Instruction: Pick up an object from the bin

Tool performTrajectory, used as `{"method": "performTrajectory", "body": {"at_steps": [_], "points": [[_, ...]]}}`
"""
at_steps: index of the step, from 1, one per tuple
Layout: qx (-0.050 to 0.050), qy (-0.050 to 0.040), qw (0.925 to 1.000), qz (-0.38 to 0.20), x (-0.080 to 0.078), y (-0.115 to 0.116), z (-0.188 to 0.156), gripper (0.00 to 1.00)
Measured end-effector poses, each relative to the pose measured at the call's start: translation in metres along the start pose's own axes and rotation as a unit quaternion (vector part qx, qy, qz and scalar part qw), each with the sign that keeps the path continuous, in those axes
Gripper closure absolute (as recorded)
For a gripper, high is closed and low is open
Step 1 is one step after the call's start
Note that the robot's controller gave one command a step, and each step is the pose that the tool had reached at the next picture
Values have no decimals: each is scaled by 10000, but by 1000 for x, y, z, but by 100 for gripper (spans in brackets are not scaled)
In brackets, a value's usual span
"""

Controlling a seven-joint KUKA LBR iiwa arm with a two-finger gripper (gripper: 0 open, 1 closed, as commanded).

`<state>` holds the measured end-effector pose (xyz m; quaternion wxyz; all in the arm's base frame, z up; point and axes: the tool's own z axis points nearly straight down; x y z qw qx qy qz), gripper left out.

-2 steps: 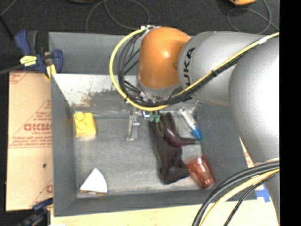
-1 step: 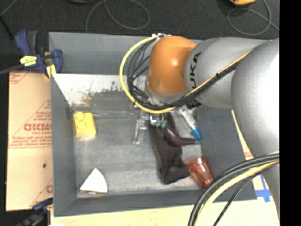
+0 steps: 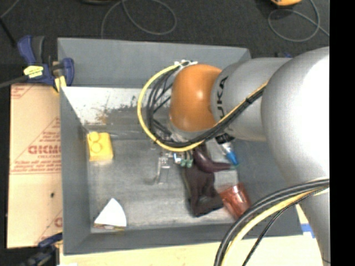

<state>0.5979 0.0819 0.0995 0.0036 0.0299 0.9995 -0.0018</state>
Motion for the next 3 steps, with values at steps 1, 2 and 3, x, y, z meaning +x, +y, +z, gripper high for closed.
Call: {"method": "performTrajectory", "body": {"at_steps": [1,2,3], "points": [[-62,-8,10000,-22,30,13,16,0],[3,-3,9988,-491,29,-100,24,100],[1,-3,9988,-489,29,-100,24,100]]}}
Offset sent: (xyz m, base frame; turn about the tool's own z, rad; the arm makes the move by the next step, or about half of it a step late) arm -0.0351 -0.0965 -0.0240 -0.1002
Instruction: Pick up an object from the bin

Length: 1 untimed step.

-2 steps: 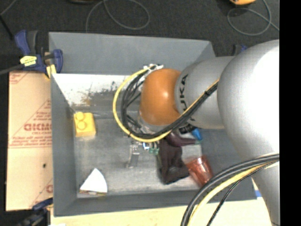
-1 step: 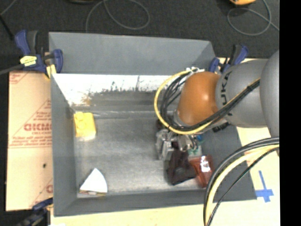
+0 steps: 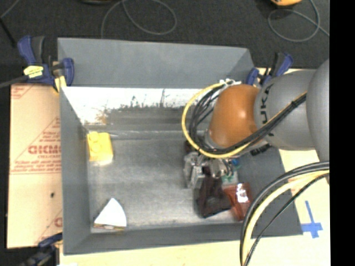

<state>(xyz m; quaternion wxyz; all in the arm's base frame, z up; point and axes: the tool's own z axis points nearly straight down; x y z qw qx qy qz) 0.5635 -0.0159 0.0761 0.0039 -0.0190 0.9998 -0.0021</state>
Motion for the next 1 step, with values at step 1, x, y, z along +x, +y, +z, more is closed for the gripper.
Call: {"method": "performTrajectory", "body": {"at_steps": [1], "points": [[-5,6,9999,132,6,3,-13,100]]}}
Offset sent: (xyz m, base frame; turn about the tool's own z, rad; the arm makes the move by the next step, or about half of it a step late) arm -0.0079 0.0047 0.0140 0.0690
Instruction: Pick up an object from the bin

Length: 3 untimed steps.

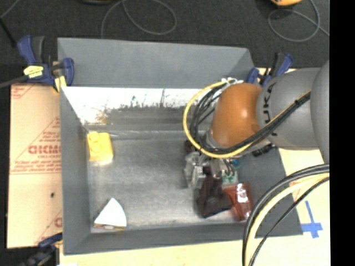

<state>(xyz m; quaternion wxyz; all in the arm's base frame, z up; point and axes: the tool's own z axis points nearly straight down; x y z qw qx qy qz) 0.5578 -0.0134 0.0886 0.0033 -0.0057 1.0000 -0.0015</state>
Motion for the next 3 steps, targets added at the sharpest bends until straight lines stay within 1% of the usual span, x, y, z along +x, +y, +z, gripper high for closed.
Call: {"method": "performTrajectory", "body": {"at_steps": [1,2,3], "points": [[0,-36,10000,54,3,1,-26,0],[-1,-36,10000,61,3,1,-26,0],[-4,-42,10000,59,8,-31,-14,0]]}}
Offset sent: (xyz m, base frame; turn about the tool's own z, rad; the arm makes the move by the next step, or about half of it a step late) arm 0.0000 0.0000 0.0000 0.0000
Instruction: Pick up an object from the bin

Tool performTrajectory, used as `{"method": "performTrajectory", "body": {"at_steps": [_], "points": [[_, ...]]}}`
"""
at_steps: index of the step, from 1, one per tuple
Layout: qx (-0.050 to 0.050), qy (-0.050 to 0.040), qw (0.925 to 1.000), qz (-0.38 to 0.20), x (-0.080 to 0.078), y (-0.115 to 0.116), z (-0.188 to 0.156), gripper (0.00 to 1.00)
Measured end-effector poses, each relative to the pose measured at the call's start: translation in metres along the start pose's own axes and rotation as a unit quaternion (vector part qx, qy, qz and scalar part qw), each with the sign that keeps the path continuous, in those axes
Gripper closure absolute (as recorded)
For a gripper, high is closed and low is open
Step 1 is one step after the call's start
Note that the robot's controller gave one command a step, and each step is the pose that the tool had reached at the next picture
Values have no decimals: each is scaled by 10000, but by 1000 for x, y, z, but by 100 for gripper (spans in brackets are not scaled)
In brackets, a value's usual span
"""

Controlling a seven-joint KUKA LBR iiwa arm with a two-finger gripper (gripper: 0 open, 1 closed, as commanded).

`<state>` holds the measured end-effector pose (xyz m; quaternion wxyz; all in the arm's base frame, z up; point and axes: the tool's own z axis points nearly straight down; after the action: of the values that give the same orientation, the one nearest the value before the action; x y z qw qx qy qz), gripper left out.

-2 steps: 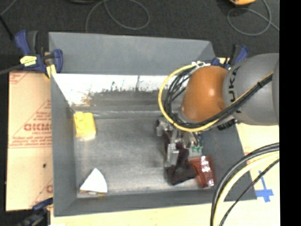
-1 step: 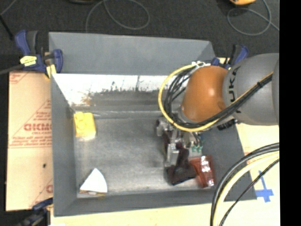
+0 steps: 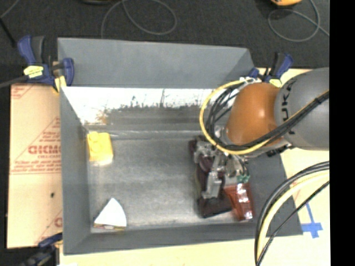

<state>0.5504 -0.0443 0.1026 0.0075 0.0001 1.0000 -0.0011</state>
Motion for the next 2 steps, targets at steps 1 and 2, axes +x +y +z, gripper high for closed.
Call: {"method": "performTrajectory", "body": {"at_steps": [1,2], "points": [[9,-49,9969,-784,-11,-34,29,100],[8,-49,9969,-780,-11,-34,29,100]]}}
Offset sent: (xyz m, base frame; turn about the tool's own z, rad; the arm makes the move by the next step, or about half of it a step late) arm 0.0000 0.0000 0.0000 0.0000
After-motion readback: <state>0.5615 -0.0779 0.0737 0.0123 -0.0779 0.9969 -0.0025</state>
